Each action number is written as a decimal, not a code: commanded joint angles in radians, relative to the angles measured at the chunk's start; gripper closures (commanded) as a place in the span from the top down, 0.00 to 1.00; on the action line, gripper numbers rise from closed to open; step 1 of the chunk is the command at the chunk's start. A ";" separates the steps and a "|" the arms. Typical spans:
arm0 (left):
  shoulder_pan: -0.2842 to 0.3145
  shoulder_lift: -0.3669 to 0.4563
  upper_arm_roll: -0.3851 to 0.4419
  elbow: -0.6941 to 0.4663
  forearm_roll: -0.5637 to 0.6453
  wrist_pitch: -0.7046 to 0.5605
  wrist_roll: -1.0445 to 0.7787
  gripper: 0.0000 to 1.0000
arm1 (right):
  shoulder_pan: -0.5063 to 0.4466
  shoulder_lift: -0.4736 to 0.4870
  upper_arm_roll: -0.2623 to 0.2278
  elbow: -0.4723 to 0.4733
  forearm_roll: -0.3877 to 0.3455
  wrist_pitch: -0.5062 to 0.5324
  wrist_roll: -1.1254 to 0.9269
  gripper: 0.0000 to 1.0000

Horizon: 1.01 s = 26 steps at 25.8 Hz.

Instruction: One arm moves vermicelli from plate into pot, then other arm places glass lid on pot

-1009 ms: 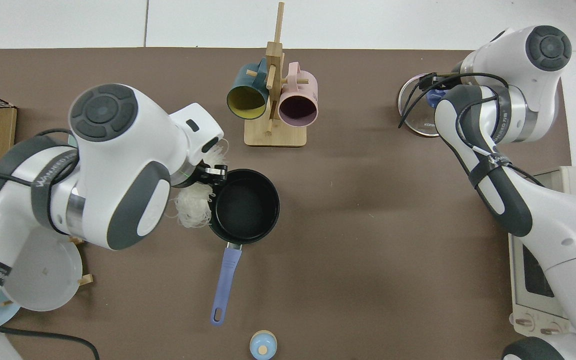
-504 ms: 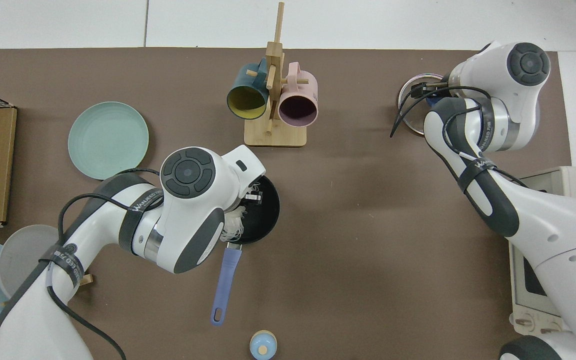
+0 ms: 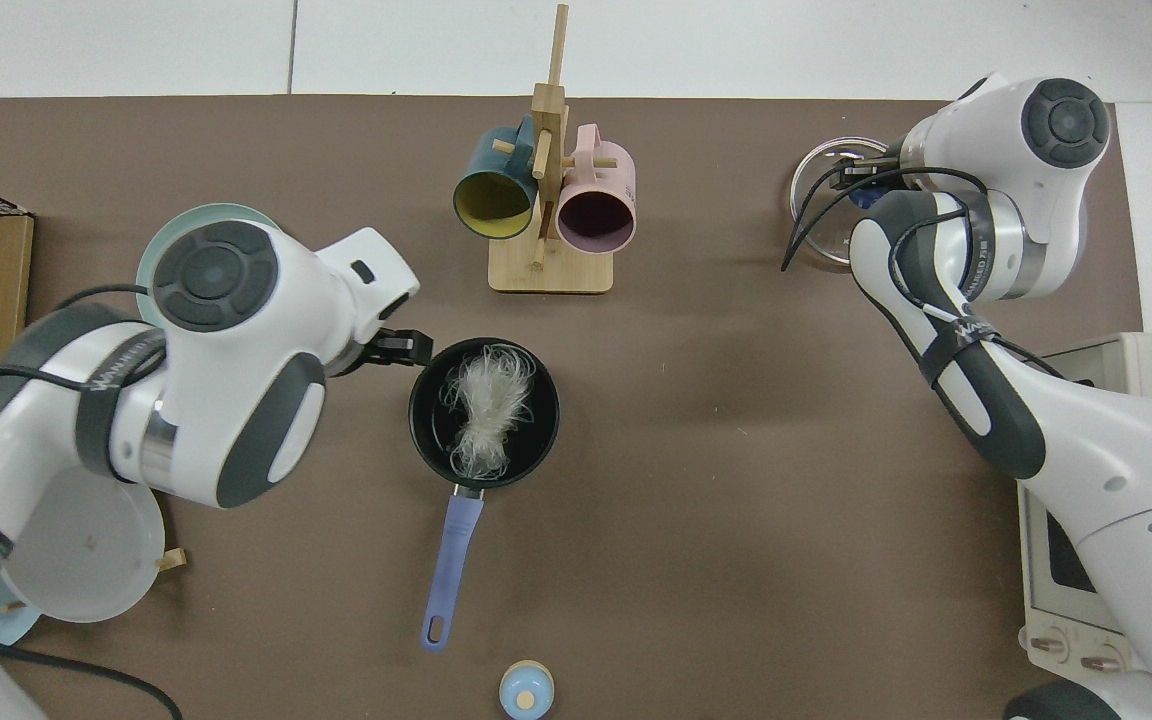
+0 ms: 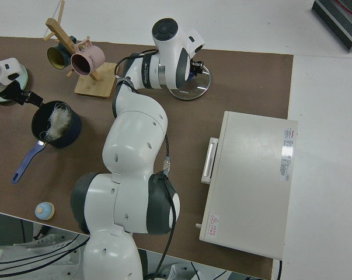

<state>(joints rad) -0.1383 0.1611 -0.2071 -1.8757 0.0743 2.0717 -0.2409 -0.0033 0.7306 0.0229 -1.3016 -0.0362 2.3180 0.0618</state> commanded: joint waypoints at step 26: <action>0.034 -0.178 0.270 0.251 -0.007 -0.423 0.295 1.00 | 0.482 -0.652 0.006 -0.398 -0.017 -0.371 0.714 0.00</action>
<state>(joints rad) -0.0879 0.0029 0.0493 -1.6227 0.0749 1.7027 0.1183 0.4097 0.0839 0.0357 -1.6720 -0.0361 1.9077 0.6835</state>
